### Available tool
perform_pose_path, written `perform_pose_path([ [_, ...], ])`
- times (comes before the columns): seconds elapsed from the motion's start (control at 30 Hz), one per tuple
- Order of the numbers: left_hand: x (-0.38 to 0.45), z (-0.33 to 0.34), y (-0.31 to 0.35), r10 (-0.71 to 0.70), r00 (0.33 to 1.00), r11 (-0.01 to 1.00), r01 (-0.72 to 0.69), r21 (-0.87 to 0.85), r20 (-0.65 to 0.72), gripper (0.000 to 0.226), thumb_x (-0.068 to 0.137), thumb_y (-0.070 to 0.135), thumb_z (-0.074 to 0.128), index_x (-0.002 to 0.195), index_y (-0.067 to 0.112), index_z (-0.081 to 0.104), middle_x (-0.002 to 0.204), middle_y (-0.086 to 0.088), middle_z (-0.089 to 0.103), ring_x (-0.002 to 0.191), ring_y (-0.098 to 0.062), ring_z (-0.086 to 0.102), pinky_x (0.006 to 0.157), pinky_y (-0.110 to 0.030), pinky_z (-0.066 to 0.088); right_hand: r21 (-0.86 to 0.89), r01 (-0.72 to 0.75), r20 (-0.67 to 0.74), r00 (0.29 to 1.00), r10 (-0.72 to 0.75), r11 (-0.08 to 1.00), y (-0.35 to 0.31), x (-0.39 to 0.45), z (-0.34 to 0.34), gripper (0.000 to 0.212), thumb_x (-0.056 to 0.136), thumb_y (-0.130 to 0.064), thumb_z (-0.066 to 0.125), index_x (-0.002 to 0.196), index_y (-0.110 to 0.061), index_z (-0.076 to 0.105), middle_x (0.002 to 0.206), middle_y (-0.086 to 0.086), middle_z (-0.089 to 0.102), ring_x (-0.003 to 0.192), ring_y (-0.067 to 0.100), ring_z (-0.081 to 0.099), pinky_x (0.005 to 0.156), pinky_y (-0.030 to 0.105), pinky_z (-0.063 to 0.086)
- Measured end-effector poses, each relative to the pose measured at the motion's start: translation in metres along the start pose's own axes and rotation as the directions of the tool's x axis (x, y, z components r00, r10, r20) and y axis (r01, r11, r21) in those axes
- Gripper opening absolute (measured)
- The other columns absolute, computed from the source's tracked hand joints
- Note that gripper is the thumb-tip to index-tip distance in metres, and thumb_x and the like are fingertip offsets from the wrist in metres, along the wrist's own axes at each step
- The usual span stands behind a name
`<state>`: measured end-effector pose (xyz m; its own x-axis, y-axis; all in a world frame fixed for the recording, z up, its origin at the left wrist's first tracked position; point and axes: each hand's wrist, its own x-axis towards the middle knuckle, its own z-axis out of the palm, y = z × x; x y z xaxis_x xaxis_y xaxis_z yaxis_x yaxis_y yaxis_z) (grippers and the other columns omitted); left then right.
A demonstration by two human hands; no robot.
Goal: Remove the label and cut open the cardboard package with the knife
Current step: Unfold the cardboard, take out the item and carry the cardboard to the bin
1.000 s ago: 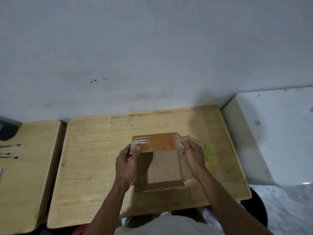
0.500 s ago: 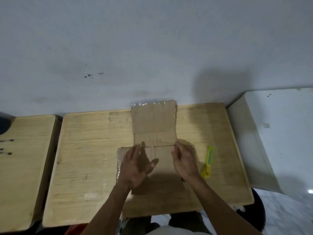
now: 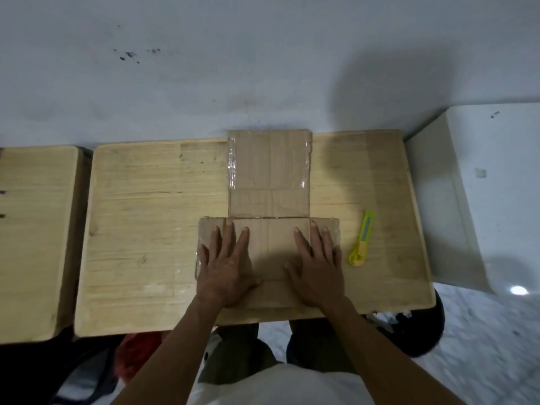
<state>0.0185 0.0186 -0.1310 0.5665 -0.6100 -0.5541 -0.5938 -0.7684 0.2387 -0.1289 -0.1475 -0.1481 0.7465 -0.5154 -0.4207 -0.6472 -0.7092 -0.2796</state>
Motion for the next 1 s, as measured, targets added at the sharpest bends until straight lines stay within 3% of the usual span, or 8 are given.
perform_pose_path([
  [0.1,-0.013,0.013,-0.002,0.014,1.000,1.000,-0.014,0.021,-0.007,0.118,0.071,0.082,0.053,0.151,0.037,-0.022,0.160,-0.004,-0.032,0.146,-0.033,-0.030,0.119,-0.062,-0.003,-0.038,0.017,0.019,1.000,-0.016,0.999,0.004,-0.017,0.010,0.077,0.092,-0.065,0.032,0.153,-0.038,-0.006,0.164,0.001,-0.016,0.149,0.025,-0.021,0.120,0.054,0.004],
  [0.27,-0.032,0.035,-0.007,0.036,0.999,0.998,-0.035,0.049,-0.022,0.120,0.066,0.094,0.035,0.153,0.033,-0.017,0.160,-0.006,-0.031,0.145,-0.033,-0.032,0.118,-0.061,-0.010,-0.119,0.062,0.001,0.998,-0.062,0.991,0.013,-0.027,0.021,0.077,0.093,-0.070,0.027,0.155,-0.034,-0.001,0.165,0.004,-0.008,0.151,0.027,-0.014,0.120,0.055,0.006],
  [0.47,-0.032,0.043,-0.006,0.016,1.000,0.993,-0.015,0.113,-0.011,0.124,0.064,0.097,0.030,0.150,0.029,-0.028,0.156,-0.008,-0.039,0.141,-0.034,-0.039,0.117,-0.062,-0.011,-0.172,0.126,-0.018,0.991,-0.131,0.977,0.024,-0.026,0.023,0.081,0.090,-0.074,0.026,0.156,-0.030,0.007,0.166,0.007,0.000,0.152,0.029,-0.006,0.119,0.055,0.011],
  [0.63,-0.033,0.045,-0.005,0.014,1.000,0.996,-0.011,0.088,-0.028,0.121,0.067,0.096,0.030,0.151,0.029,-0.024,0.158,-0.008,-0.035,0.143,-0.035,-0.034,0.117,-0.063,-0.008,-0.124,0.160,-0.022,0.986,-0.164,0.979,0.025,-0.027,0.019,0.077,0.093,-0.069,0.029,0.156,-0.031,0.006,0.166,0.005,-0.002,0.152,0.025,-0.009,0.119,0.051,0.006],
  [0.7,-0.034,0.041,-0.004,0.011,0.996,1.000,-0.011,-0.007,-0.093,0.117,0.071,0.092,0.035,0.153,0.030,-0.021,0.159,-0.005,-0.032,0.146,-0.032,-0.031,0.118,-0.061,-0.008,-0.038,0.158,-0.070,0.985,-0.160,0.987,0.024,-0.029,0.013,0.069,0.097,-0.059,0.033,0.156,-0.029,0.011,0.166,0.004,0.004,0.152,0.023,-0.005,0.121,0.048,0.007],
  [0.83,-0.041,0.033,0.000,-0.272,0.929,0.912,0.166,-0.376,-0.251,0.103,0.080,0.079,0.047,0.155,0.030,-0.004,0.165,-0.007,-0.010,0.152,-0.030,-0.008,0.119,-0.055,-0.003,0.284,0.032,-0.387,0.918,0.084,0.958,0.019,-0.038,0.010,0.051,0.098,-0.023,0.052,0.146,-0.011,0.039,0.153,0.015,0.036,0.144,0.029,0.028,0.115,0.050,0.031],
  [0.93,-0.042,0.034,-0.004,-0.458,0.860,0.801,0.289,-0.525,-0.226,0.101,0.078,0.079,0.045,0.152,0.019,0.012,0.157,-0.020,0.021,0.144,-0.042,0.022,0.116,-0.062,0.023,0.497,-0.139,-0.330,0.883,0.335,0.856,0.014,-0.047,0.013,0.053,0.096,-0.022,0.054,0.146,-0.013,0.038,0.146,0.014,0.041,0.133,0.031,0.036,0.109,0.043,0.034],
  [1.0,-0.042,0.033,-0.004,-0.479,0.854,0.776,0.304,-0.552,-0.203,0.099,0.079,0.073,0.050,0.152,0.017,0.015,0.154,-0.019,0.028,0.140,-0.043,0.027,0.111,-0.063,0.030,0.569,-0.162,-0.308,0.867,0.391,0.806,0.010,-0.050,0.013,0.055,0.095,-0.023,0.055,0.146,-0.014,0.037,0.143,0.013,0.044,0.128,0.031,0.039,0.104,0.037,0.033],
])
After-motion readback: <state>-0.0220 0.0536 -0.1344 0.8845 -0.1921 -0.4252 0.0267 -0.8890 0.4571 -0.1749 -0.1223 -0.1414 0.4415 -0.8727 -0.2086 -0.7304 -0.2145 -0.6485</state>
